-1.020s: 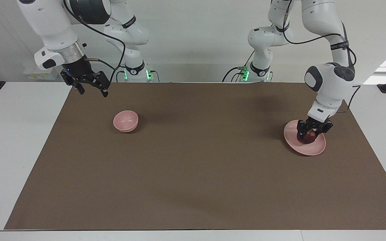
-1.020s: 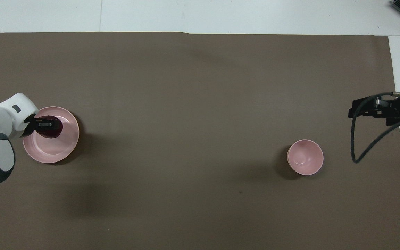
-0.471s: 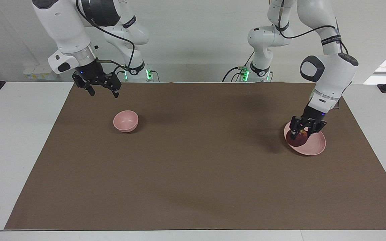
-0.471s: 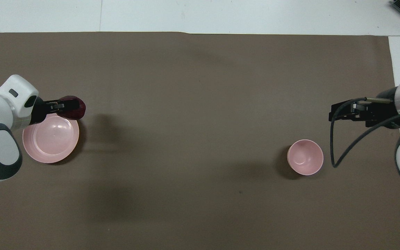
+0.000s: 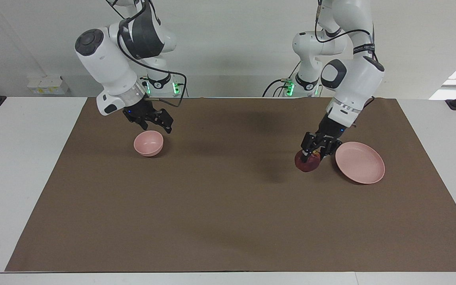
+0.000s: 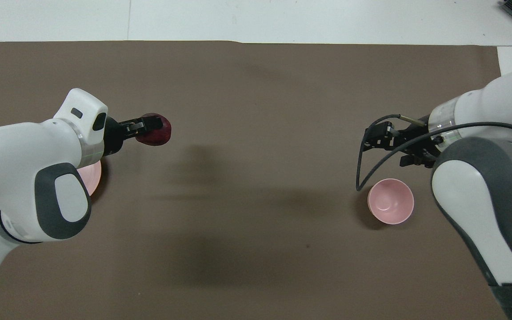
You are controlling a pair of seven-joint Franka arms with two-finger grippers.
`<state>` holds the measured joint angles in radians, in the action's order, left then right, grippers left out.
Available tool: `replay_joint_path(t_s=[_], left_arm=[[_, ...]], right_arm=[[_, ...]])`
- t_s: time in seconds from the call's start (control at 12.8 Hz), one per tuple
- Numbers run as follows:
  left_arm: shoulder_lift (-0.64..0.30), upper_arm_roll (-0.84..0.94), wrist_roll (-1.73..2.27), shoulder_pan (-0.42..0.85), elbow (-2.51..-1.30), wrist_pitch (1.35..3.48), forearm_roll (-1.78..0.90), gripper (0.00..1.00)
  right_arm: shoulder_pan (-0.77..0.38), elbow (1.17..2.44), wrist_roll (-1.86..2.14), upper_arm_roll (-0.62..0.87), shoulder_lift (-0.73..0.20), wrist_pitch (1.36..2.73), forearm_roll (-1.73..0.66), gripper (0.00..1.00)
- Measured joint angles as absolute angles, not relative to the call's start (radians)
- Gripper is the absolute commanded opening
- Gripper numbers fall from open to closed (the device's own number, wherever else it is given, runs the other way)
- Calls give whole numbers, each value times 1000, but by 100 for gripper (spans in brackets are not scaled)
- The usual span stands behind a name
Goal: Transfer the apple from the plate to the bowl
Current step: 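Lift the apple with the left gripper while the right gripper reaches toward it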
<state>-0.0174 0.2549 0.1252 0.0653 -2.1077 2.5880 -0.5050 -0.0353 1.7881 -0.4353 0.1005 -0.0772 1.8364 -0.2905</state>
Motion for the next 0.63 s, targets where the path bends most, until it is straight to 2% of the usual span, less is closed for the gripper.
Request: replay_joint_path(t_s=[0.31,0.63], left_arm=[[-31,381,263,72,-2077,2625,-515,0],[-34,409,295,91,-2072,2626,-517,0]], right_arm=[[-120,1791,-644,101,-189,1946,-486,100],[-176,1792,-794,101,-247,2044,-765,100]])
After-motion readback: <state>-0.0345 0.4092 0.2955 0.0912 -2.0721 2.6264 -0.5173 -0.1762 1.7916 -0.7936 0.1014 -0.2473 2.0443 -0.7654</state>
